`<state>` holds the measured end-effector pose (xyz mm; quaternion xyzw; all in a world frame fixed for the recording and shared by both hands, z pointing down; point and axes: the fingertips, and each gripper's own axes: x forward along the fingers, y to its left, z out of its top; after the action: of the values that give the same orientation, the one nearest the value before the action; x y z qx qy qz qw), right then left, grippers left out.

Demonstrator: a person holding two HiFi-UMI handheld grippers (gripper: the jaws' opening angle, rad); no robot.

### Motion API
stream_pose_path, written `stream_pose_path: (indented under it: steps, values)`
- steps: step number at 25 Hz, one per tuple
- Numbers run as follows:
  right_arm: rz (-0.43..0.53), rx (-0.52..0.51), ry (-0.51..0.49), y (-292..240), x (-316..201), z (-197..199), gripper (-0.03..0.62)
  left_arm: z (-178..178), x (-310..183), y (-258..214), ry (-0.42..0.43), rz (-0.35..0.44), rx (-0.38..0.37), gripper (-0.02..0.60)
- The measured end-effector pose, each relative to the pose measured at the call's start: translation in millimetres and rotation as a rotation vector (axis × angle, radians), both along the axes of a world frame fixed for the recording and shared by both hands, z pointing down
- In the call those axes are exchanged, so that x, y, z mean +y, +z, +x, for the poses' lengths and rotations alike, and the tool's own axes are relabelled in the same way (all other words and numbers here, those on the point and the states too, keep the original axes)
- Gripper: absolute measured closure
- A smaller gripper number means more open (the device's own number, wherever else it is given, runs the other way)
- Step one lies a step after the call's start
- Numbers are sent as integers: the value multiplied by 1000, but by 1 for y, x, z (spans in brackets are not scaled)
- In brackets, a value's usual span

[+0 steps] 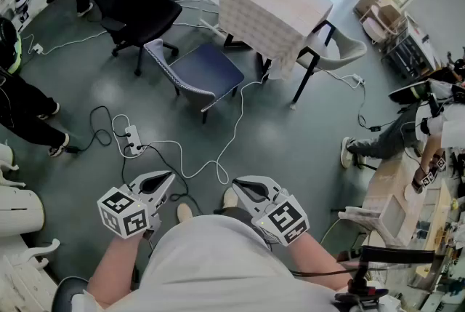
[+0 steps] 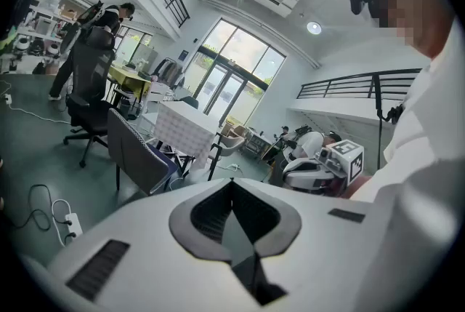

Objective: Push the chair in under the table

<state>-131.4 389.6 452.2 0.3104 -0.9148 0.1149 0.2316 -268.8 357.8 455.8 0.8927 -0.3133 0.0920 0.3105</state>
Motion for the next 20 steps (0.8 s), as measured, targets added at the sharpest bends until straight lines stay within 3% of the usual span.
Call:
stream_pose_path:
  steps: [5,11,16,18,20]
  values:
    - [-1,5,-15,-4,-14,49,580,45,-14,-3,-41,-4,-3,571]
    - [-8,-5,-15,1,-45,118,580,91,-50,4,-123,-8,-71,569]
    - [17,4,-27,3,-64,156,573,111,-79,8,-215,-15,-80,563]
    - [9,6,-17,7,-71,162,480,111,-89,13,-242,-43,-76,515]
    - [3,2,10,10,-81,168,452,109,-105,18,-265,-65,-84,486]
